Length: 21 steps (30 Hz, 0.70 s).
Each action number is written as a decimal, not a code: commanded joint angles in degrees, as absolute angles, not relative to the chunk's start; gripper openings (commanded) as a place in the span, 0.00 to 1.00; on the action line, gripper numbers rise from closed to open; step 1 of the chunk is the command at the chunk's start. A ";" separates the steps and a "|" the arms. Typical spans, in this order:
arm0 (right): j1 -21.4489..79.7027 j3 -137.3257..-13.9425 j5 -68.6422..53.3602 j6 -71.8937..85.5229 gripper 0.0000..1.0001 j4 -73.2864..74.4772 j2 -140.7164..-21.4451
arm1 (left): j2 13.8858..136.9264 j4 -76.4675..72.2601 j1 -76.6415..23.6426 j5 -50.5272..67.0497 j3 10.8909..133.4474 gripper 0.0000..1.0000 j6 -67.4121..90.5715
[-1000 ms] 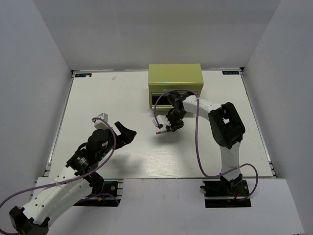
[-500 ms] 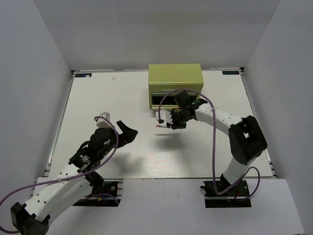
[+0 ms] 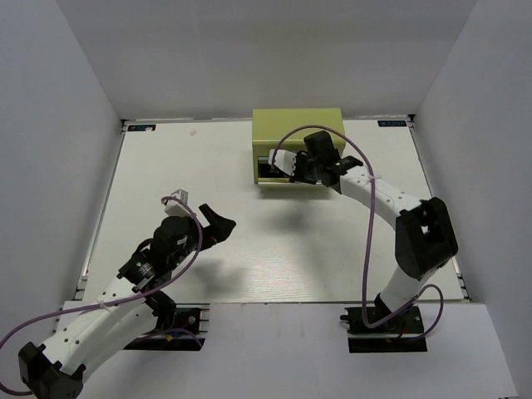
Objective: Sort the stationery into containers
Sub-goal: Place the pen in the storage box.
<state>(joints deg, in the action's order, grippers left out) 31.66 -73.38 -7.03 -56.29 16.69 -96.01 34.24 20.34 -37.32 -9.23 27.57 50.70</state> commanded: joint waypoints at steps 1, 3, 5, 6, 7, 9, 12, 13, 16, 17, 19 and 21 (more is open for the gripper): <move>31.11 -77.25 -2.03 -58.35 0.00 13.97 -98.87 | 33.66 19.07 -37.27 -8.44 27.33 1.00 50.89; 30.85 -78.39 -1.41 -58.97 0.00 13.27 -100.54 | 33.66 19.07 -37.27 -8.44 27.33 1.00 50.89; 30.67 -78.92 -1.67 -60.82 0.03 13.45 -101.34 | 33.66 19.07 -37.27 -8.44 27.33 1.00 51.42; 30.59 -79.19 -1.67 -61.60 0.09 13.80 -101.77 | 33.14 19.59 -37.27 -8.44 27.33 1.00 51.42; 30.67 -79.19 -2.10 -62.31 0.17 14.15 -101.95 | 33.13 19.60 -37.27 -8.44 26.81 1.00 51.42; 30.50 -79.37 -2.98 -62.75 0.30 15.02 -101.61 | 32.61 19.60 -37.27 -8.44 26.81 1.00 51.42; 30.59 -79.19 -5.53 -61.88 0.37 15.90 -100.73 | 31.99 19.60 -37.27 -8.44 26.19 1.00 51.94; 30.50 -79.19 -6.49 -61.44 0.37 16.08 -100.46 | 31.99 19.60 -37.27 -8.44 26.19 1.00 51.94; 30.59 -79.71 -8.08 -60.30 0.29 16.87 -100.11 | 31.99 19.60 -37.27 -8.44 26.19 1.00 51.94; 30.50 -80.06 -9.04 -60.12 0.22 17.66 -100.54 | 31.99 19.60 -37.27 -8.44 26.19 1.00 51.94; 30.15 -82.42 -12.99 -60.55 0.00 22.98 -101.07 | 31.99 19.60 -37.27 -8.44 26.19 1.00 51.94; 29.88 -84.01 -20.70 -63.97 0.00 27.49 -101.60 | 31.99 19.60 -37.27 -8.44 26.19 1.00 51.94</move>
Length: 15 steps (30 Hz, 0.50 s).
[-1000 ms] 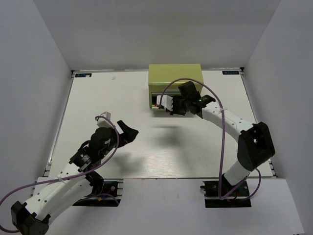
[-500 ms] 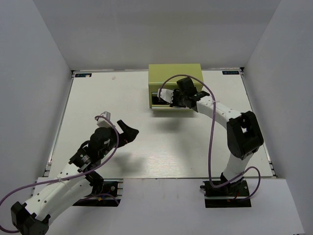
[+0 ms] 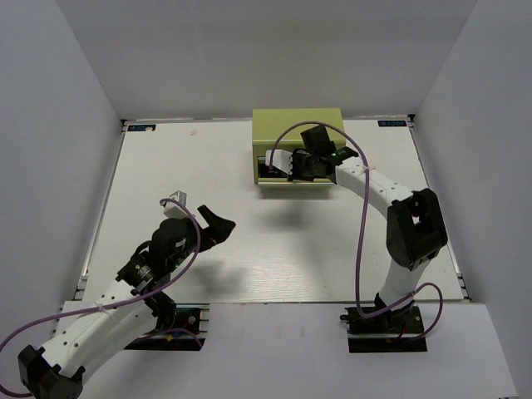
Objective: Sort the stationery into containers
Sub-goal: Place the pen in the storage box, then close the drawer in the storage box.
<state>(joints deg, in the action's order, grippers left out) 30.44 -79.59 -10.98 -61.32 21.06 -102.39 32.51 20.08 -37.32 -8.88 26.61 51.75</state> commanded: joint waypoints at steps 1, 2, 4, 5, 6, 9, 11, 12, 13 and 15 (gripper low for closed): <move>30.06 -84.55 -22.66 -67.38 0.00 33.69 -102.04 | 31.99 20.12 -37.27 -8.44 26.19 1.00 51.94; 30.15 -84.64 -25.98 -70.63 0.00 35.49 -102.22 | 31.99 20.13 -37.27 -8.96 26.19 1.00 51.94; 30.41 -84.55 -26.54 -72.85 0.00 39.26 -103.79 | 31.99 20.13 -37.27 -8.96 26.19 1.00 51.94; 30.41 -85.59 -26.89 -73.91 0.00 39.98 -104.49 | 31.99 20.65 -37.27 -8.96 26.19 1.00 51.94; 30.32 -86.30 -26.55 -73.92 0.00 41.30 -106.24 | 31.47 20.65 -37.27 -8.96 26.19 1.00 51.94; 30.41 -89.91 -24.79 -73.22 0.00 43.24 -110.11 | 30.94 20.65 -37.27 -8.96 26.19 1.00 51.94; 30.67 -90.35 -23.12 -72.25 0.00 41.94 -111.44 | 30.94 21.27 -37.27 -9.49 26.19 1.00 51.94; 30.50 -90.18 -22.59 -71.81 0.00 41.23 -111.79 | 30.94 21.27 -37.27 -9.49 26.19 1.00 51.94; 30.50 -89.65 -21.02 -71.11 0.00 40.70 -111.88 | 30.94 21.27 -37.27 -9.49 26.19 1.00 51.94; 30.67 -88.95 -18.91 -69.62 0.00 36.58 -112.85 | 30.41 21.27 -37.27 -9.49 26.19 1.00 51.94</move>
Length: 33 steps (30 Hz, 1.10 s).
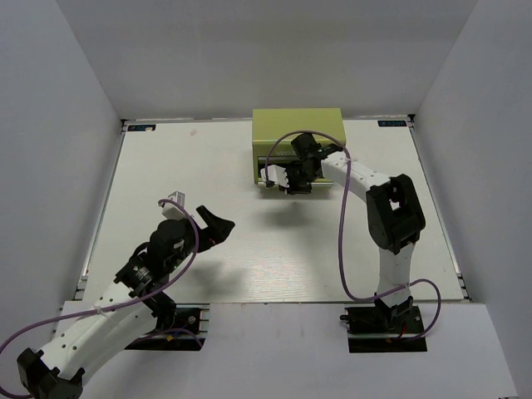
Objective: Sort the stationery into containers
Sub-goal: Close the drawer in the storage box, then reset both arms
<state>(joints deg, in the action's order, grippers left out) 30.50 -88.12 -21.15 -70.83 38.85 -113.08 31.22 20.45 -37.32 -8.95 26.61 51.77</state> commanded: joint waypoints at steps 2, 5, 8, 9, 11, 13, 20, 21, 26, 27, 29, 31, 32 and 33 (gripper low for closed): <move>30.94 -88.25 -13.64 -65.58 0.00 32.01 -113.29 | 30.41 21.27 -37.27 -9.49 26.19 1.00 51.94; 31.11 -85.61 -4.53 -60.92 0.01 21.38 -113.11 | 30.93 21.27 -37.27 -9.49 26.72 1.00 51.94; 31.20 -82.36 -0.28 -59.50 0.05 12.41 -112.24 | 30.94 21.27 -37.27 -9.49 26.72 1.00 51.94; 31.29 -81.74 2.00 -59.94 0.05 8.83 -112.24 | 31.55 21.27 -37.27 -9.49 26.72 1.00 51.94; 31.46 -80.60 4.55 -60.03 0.09 6.43 -112.32 | 32.07 20.75 -37.27 -9.49 26.72 1.00 51.94; 31.29 -80.25 5.88 -60.21 0.15 3.88 -112.50 | 32.60 20.22 -37.27 -9.49 26.72 1.00 51.94; 31.20 -79.36 8.71 -60.21 0.24 -2.11 -113.12 | 34.27 19.69 -37.27 -9.49 27.25 1.00 51.94; 31.20 -79.80 7.92 -59.51 0.24 -1.59 -112.94 | 34.28 18.99 -37.27 -9.49 27.25 1.00 51.94; 30.85 -73.08 -12.69 -57.39 0.27 9.57 -101.12 | 34.80 17.84 -37.27 -8.44 27.25 1.00 50.27; 31.02 -71.65 -15.01 -55.74 0.30 9.75 -97.07 | 34.80 17.84 -37.27 -8.44 27.77 1.00 49.58; 31.03 -68.48 -21.25 -50.40 0.49 10.63 -93.53 | 34.80 17.31 -37.27 -7.82 27.77 1.00 49.57; 30.76 -68.12 -23.28 -43.12 0.69 11.68 -88.43 | 34.80 15.65 -37.27 -7.30 27.77 1.00 48.96; 30.59 -68.20 -22.59 -37.06 0.77 11.52 -87.55 | 35.33 15.04 -37.27 -7.29 27.77 1.00 48.26; 30.76 -67.86 -21.98 -34.74 0.90 11.25 -84.58 | 35.33 13.64 -37.27 -6.60 27.77 1.00 48.25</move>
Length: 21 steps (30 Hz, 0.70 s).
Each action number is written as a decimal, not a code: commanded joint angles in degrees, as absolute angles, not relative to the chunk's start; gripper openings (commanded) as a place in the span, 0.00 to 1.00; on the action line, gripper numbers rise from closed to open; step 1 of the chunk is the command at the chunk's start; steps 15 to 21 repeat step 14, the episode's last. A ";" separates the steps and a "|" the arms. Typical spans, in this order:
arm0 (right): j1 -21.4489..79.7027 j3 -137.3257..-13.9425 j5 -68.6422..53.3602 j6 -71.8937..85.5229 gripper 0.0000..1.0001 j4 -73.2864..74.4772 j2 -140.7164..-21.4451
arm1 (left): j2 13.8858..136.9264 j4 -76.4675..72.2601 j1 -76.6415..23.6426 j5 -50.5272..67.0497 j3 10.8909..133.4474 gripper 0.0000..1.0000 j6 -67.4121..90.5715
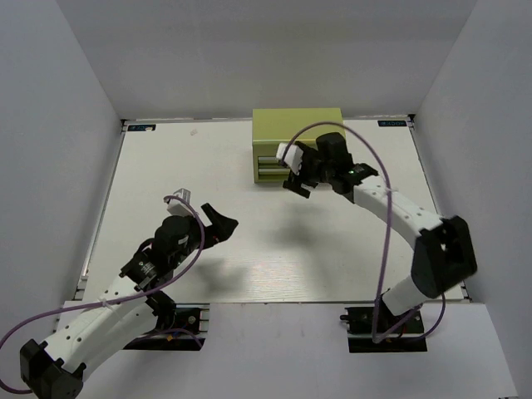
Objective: Sort the stationery into containers
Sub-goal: Reset both arms
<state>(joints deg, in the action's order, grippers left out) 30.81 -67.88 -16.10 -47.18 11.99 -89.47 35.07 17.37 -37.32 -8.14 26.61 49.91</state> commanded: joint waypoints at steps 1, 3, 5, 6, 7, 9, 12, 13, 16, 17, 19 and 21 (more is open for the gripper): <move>30.59 -67.07 -19.01 -27.67 0.90 10.73 -83.68 | 35.94 12.93 -37.27 -5.98 27.77 1.00 47.56; 29.80 -64.27 -12.09 -22.09 0.90 6.35 -79.30 | 36.56 11.87 -37.79 -5.37 28.47 1.00 46.76; 29.45 -63.64 -7.92 -16.62 0.90 5.54 -76.73 | 37.35 11.34 -37.79 -4.84 29.27 1.00 45.36; 29.27 -62.94 -4.17 -16.26 0.90 5.71 -75.60 | 38.14 11.34 -37.79 -4.31 30.66 1.00 45.35; 29.27 -62.84 -2.65 -15.04 0.90 5.54 -74.45 | 38.14 11.34 -37.79 -4.31 30.67 1.00 44.66; 29.27 -62.58 3.24 -14.59 0.90 5.37 -73.48 | 39.63 11.34 -37.79 -3.08 31.38 1.00 44.04; 28.74 -58.12 6.50 -16.26 0.90 2.31 -69.63 | 40.25 11.34 -37.79 -2.55 32.78 1.00 43.51; 28.74 -56.70 7.46 -16.35 0.90 1.59 -69.26 | 40.25 11.34 -37.79 -2.55 32.78 1.00 43.51; 28.91 -55.99 8.08 -16.35 0.90 1.32 -68.82 | 40.78 11.34 -37.79 -2.55 33.31 1.00 42.98; 28.91 -55.99 8.08 -16.35 0.90 1.32 -68.82 | 40.78 11.34 -37.79 -2.55 33.31 1.00 42.98; 28.91 -55.99 8.08 -16.35 0.90 1.32 -68.82 | 40.78 11.34 -37.79 -2.55 33.31 1.00 42.98; 28.91 -55.99 8.08 -16.35 0.90 1.32 -68.82 | 40.78 11.34 -37.79 -2.55 33.31 1.00 42.98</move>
